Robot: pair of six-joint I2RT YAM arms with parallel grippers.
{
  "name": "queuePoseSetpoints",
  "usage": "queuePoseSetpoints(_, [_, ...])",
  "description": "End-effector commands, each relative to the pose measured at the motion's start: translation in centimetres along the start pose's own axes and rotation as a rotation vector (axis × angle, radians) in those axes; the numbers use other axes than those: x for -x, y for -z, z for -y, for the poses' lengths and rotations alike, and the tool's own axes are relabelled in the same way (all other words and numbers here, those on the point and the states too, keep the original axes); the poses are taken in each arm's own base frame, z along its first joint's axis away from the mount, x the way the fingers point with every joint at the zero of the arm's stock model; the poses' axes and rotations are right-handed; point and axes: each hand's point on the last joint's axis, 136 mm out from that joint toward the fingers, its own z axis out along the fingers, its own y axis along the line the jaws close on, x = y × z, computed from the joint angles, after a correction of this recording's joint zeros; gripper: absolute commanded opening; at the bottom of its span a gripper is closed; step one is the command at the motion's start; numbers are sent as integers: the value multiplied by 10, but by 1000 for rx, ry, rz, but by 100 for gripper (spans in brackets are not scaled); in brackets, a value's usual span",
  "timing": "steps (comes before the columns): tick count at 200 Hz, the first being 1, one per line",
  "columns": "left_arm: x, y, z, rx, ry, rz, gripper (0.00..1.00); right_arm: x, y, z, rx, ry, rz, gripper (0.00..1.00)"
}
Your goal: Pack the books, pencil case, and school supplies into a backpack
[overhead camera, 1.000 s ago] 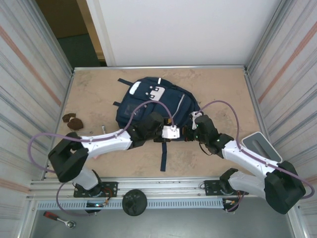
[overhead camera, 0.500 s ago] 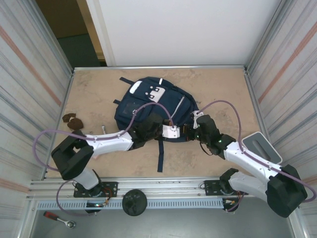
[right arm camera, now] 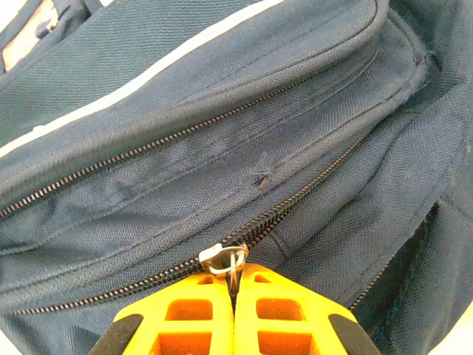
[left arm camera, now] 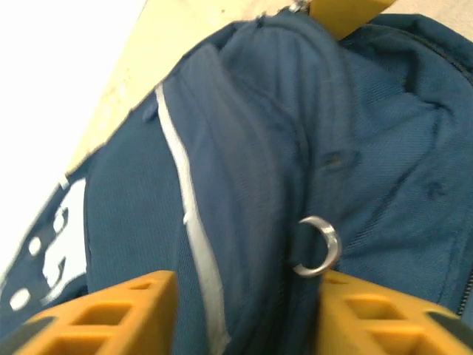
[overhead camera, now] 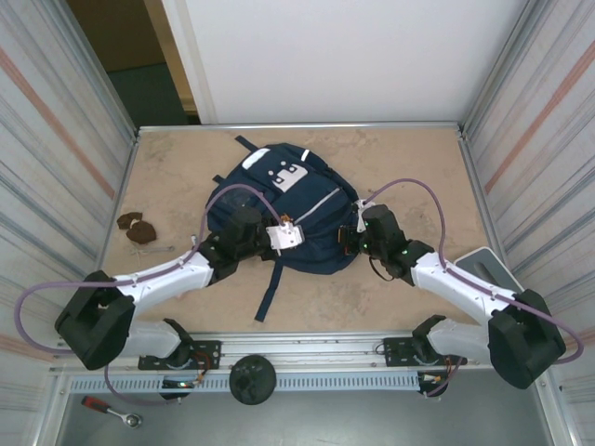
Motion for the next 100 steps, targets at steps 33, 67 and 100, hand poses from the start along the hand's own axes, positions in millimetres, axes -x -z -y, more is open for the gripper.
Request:
queuePoseSetpoints(33, [47,1,21,-48,-65,44,66,20,6,-21,43,0,70,0])
queuePoseSetpoints(67, [48,-27,26,-59,-123,-17,63,20,13,-33,88,12,82,0])
queuePoseSetpoints(100, [46,-43,23,-42,-145,-47,38,17,19,-33,98,19,95,0])
